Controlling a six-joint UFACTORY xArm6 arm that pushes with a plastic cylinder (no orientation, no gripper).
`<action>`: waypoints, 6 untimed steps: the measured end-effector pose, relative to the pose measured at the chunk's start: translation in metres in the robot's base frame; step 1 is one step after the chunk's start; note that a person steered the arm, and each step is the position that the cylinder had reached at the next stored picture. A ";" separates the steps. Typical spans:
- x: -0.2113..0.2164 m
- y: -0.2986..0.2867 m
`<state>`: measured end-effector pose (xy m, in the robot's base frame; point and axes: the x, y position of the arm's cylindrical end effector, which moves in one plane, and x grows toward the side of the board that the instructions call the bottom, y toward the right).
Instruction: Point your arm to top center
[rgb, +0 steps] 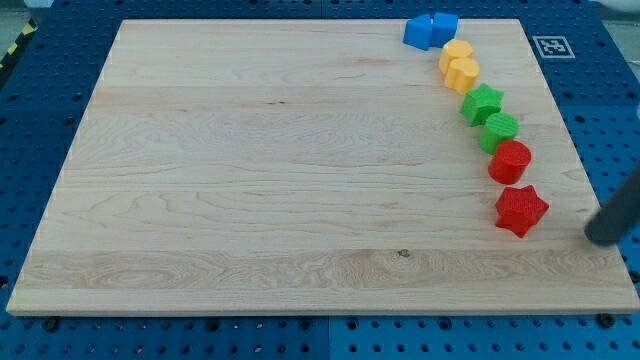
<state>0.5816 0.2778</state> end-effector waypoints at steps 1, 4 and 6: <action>0.037 -0.034; -0.097 -0.256; -0.248 -0.289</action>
